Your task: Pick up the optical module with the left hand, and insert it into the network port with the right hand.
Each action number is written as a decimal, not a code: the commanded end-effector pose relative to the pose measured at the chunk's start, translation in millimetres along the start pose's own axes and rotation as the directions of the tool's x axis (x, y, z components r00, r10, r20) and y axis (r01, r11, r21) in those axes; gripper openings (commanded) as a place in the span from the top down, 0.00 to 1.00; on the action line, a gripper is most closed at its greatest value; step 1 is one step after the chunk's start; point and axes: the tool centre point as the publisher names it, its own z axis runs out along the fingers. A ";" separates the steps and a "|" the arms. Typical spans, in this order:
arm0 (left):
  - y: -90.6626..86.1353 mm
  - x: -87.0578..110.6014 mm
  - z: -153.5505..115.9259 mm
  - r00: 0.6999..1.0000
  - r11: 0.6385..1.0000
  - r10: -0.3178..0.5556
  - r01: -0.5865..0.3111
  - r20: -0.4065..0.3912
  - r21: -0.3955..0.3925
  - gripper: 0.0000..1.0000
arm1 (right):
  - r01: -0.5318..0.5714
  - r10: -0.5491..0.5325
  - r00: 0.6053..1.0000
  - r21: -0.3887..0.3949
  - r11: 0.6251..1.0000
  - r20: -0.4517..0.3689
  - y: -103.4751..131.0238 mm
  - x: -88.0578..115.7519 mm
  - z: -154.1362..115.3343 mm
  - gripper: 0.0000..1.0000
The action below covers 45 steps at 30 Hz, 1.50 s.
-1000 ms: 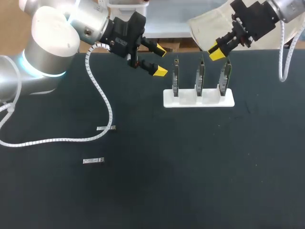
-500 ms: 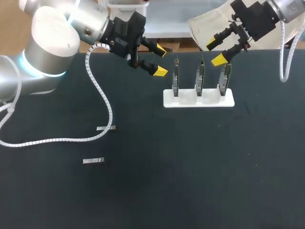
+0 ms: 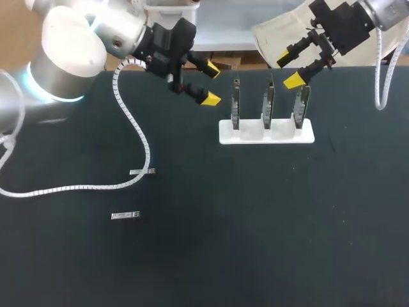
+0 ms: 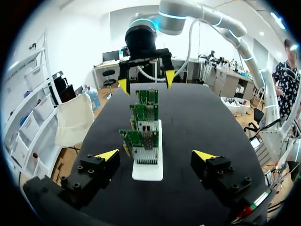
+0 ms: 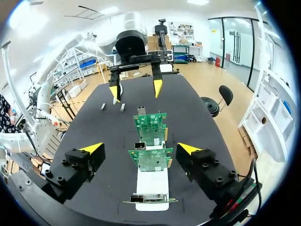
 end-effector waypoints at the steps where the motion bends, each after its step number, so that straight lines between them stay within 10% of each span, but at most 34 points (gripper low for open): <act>1: -25.6 11.9 -33.8 0.998 0.999 -0.006 0.003 -0.062 -0.048 0.00 | 0.001 -0.001 1.000 0.007 1.000 0.000 2.8 0.2 0.2 0.00; 11: -75.0 58.1 -76.3 0.922 0.999 -0.010 -0.005 -0.388 -0.037 0.00 | 0.001 -0.001 1.000 0.007 1.000 0.000 2.8 0.2 0.2 0.00; 38: -91.3 63.9 -84.1 0.899 0.999 -0.001 -0.022 -0.437 -0.048 0.00 | 0.001 -0.001 1.000 0.007 1.000 0.000 2.8 0.2 0.2 0.00; 45: -113.9 97.9 -86.9 0.877 0.998 -0.053 0.026 -0.477 -0.064 0.00 | 0.001 -0.001 1.000 0.007 1.000 0.000 2.8 0.2 0.2 0.00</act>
